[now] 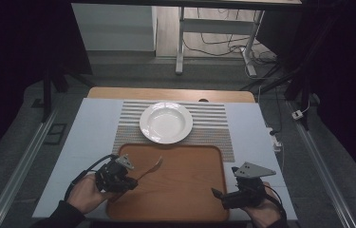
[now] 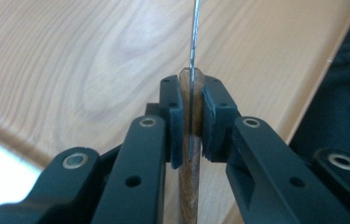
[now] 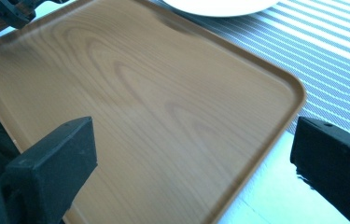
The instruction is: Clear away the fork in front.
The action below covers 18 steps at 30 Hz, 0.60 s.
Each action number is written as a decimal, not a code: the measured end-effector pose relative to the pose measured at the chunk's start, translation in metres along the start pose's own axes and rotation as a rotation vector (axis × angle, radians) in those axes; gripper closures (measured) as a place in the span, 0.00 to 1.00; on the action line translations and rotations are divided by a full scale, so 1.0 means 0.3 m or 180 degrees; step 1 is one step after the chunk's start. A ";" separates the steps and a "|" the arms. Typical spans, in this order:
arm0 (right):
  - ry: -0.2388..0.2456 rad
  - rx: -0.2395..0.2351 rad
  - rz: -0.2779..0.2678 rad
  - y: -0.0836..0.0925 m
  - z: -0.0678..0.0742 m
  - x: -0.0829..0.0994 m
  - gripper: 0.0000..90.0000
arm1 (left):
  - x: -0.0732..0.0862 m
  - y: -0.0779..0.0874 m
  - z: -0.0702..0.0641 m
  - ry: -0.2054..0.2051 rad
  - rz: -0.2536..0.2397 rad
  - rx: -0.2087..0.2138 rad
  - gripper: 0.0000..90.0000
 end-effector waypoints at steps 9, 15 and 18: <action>-0.0045 0.0209 0.0035 0.035 -0.020 0.032 0.00 | 0.037 -0.021 0.031 0.0525 0.0123 -0.0097 0.89; -0.0109 0.0273 0.0023 0.061 -0.031 0.052 0.00 | 0.041 -0.045 0.045 0.0859 0.0153 -0.0134 0.89; -0.0136 0.0282 0.0001 0.071 -0.035 0.058 0.00 | 0.040 -0.063 0.052 0.0989 0.0207 -0.0136 0.89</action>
Point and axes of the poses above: each handheld gripper's, and its own axes: y roughly backward along the jaws, x roughly out of its underside, z roughly to its left, the point moved 1 cm from there along -y, roughly forward along the jaws, and after that the axes turned 8 degrees about -y, right-handed, at the moved point
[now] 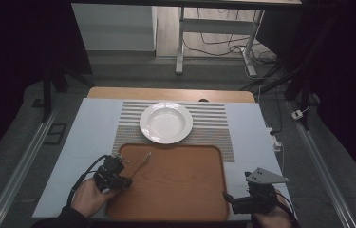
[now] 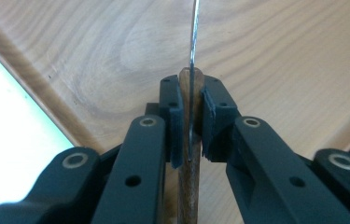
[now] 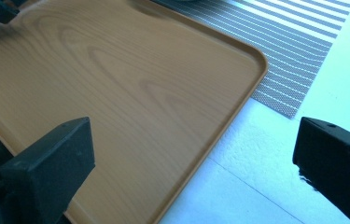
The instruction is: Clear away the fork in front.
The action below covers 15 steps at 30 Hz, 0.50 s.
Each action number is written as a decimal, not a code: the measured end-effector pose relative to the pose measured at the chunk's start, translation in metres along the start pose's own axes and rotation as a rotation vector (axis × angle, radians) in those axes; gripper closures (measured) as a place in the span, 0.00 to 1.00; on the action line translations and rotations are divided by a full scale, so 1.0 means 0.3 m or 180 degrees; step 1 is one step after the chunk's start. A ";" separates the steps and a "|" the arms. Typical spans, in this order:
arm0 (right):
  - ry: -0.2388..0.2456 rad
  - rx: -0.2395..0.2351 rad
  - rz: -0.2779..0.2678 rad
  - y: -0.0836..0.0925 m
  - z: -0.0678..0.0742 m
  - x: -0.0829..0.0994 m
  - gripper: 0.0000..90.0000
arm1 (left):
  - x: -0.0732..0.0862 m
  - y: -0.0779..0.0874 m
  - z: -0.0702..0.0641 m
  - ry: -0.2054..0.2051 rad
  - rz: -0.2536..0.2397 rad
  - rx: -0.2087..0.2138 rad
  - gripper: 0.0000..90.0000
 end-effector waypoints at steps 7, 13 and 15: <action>-0.0032 -0.0001 -0.0003 0.008 -0.006 0.004 0.00 | -0.010 -0.040 0.012 0.0152 0.0171 -0.0064 0.89; -0.0036 -0.0020 0.0007 0.006 -0.006 0.005 0.00 | -0.016 -0.054 0.012 0.0174 0.0217 -0.0078 0.88; -0.0040 -0.0025 0.0010 0.006 -0.007 0.004 0.00 | -0.014 -0.053 0.013 0.0175 0.0196 -0.0037 0.86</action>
Point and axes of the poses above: each handheld gripper's, and its own axes: y roughly backward along the jaws, x roughly out of its underside, z roughly to its left, the point moved 1 cm from there along -y, roughly forward along the jaws, and after that the axes turned 8 degrees about -y, right-handed, at the moved point
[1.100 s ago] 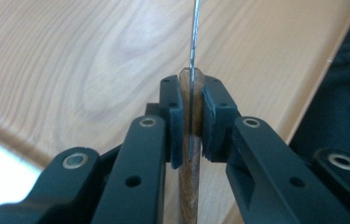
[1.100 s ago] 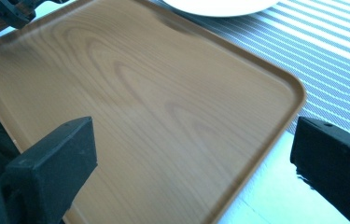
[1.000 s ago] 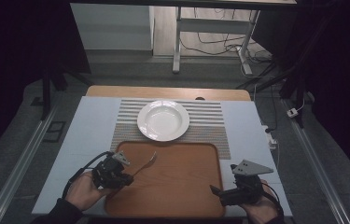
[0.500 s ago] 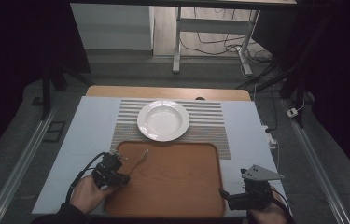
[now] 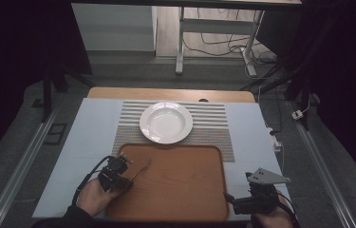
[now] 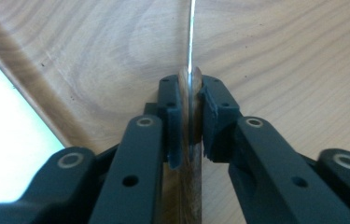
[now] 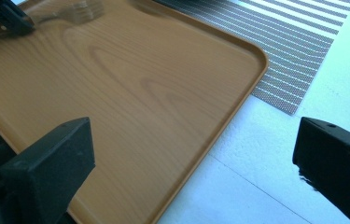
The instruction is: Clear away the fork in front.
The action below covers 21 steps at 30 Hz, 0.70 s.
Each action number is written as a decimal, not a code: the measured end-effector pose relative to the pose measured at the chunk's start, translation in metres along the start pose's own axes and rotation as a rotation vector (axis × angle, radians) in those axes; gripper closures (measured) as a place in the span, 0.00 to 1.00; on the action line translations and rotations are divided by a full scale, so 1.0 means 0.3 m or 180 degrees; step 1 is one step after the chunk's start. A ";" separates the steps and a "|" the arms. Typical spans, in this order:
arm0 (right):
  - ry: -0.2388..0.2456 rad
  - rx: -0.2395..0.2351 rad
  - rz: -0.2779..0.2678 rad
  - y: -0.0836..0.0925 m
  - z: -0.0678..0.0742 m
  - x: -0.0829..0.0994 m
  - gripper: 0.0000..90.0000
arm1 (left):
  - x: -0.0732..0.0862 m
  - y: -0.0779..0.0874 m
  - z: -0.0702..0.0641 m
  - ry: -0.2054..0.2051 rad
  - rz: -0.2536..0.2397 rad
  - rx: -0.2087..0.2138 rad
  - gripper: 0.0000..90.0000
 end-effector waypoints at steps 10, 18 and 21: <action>-0.0027 -0.0042 0.0008 -0.002 -0.004 -0.001 0.00 | -0.015 0.091 0.030 -0.0123 -0.0530 0.0108 0.84; -0.0024 -0.0040 0.0033 -0.004 -0.004 -0.002 0.00 | -0.074 0.104 0.050 -0.0348 -0.0733 0.0136 0.99; -0.0032 -0.0040 0.0036 -0.005 -0.005 -0.001 0.00 | -0.092 0.104 0.059 -0.0403 -0.0796 0.0101 0.99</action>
Point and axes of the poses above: each handheld gripper's, and its own axes: y roughly backward along the jaws, x roughly out of its underside, z roughly to its left, the point moved 1 cm from there along -y, roughly forward along the jaws, and after that the axes turned 8 degrees about -y, right-handed, at the moved point
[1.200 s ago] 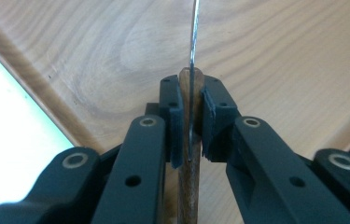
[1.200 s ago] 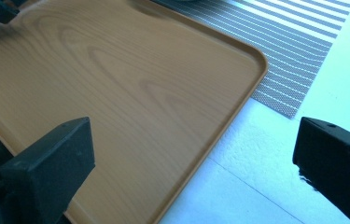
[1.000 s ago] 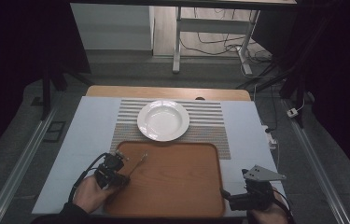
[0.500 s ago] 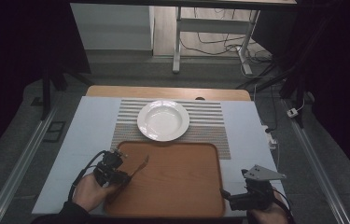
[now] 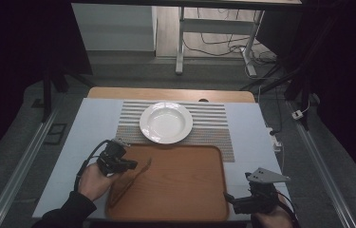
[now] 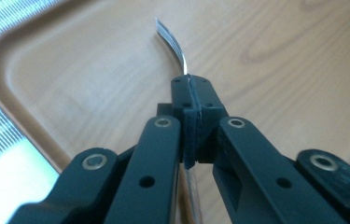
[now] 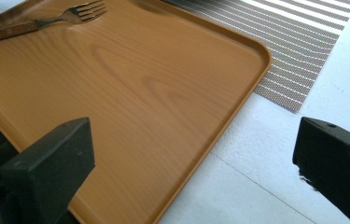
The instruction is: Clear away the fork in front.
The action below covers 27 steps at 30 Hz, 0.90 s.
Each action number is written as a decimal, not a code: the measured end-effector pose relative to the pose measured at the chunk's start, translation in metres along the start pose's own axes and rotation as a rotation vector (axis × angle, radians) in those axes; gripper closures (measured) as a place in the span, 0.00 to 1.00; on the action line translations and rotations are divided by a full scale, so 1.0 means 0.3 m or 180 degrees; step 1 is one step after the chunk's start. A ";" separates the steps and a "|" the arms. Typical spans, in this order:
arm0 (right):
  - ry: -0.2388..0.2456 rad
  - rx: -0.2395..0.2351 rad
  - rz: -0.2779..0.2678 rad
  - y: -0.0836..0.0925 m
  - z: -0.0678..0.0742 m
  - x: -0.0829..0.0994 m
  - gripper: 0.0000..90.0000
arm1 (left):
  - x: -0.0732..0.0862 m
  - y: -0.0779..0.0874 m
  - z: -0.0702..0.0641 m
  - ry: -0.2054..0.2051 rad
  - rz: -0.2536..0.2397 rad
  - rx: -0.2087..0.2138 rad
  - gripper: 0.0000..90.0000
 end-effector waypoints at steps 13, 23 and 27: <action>0.0010 0.0001 0.0052 -0.005 0.002 -0.001 0.00 | -0.050 -0.074 0.057 0.0053 -0.0014 0.0096 0.99; 0.0021 -0.0017 0.0086 -0.008 0.002 -0.001 0.00 | -0.040 -0.127 0.075 0.0107 0.0119 0.0108 0.99; 0.0018 -0.0015 0.0099 -0.010 0.003 -0.001 0.00 | -0.049 -0.144 0.040 0.0079 0.0119 0.0233 0.99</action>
Point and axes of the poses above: each handheld gripper's, and its own axes: y roughly backward along the jaws, x roughly out of its underside, z roughly to its left, the point moved 1 cm from there along -y, roughly forward along the jaws, and after that the axes turned 8 degrees about -y, right-handed, at the moved point
